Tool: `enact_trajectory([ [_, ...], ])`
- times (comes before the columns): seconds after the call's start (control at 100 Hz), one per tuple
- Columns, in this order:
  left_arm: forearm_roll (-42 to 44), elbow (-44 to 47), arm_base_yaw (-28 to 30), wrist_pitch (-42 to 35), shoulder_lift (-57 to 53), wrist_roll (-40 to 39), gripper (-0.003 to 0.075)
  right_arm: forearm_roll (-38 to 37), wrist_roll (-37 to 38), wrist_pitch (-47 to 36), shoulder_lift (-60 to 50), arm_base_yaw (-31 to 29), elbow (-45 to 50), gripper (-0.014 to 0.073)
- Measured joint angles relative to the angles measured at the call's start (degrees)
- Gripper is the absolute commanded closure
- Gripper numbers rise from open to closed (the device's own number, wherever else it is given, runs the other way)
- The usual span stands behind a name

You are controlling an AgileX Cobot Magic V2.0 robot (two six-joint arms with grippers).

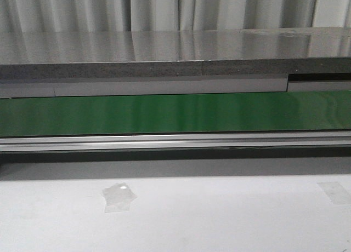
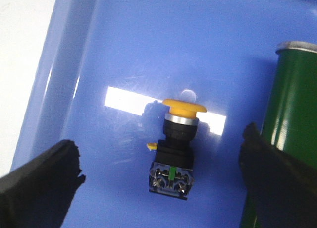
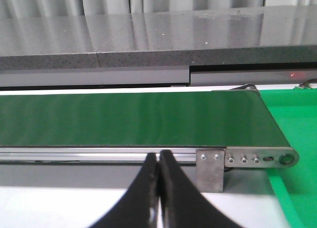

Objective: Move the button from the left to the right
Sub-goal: 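Lower the left gripper and grasp the yellow-capped button switch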

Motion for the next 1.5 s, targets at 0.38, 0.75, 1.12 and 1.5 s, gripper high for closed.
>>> enact_trajectory([
  [0.38,0.00,-0.03,0.00,-1.11,4.64,0.00,0.0103,0.00,0.00,0.00,0.00,0.00,0.00,0.0666],
  [0.75,0.00,-0.13,0.00,-2.56,8.97,0.20,0.0103,0.00,0.00,0.00,0.00,0.00,0.00,0.0666],
  [1.12,0.00,-0.25,0.00,-2.86,12.47,0.20,0.0104,0.00,0.00,0.00,0.00,0.00,0.00,0.0666],
  [1.5,-0.53,-0.28,0.00,-2.99,13.16,0.20,0.0531,0.00,0.00,0.00,0.00,0.00,0.00,0.0666],
])
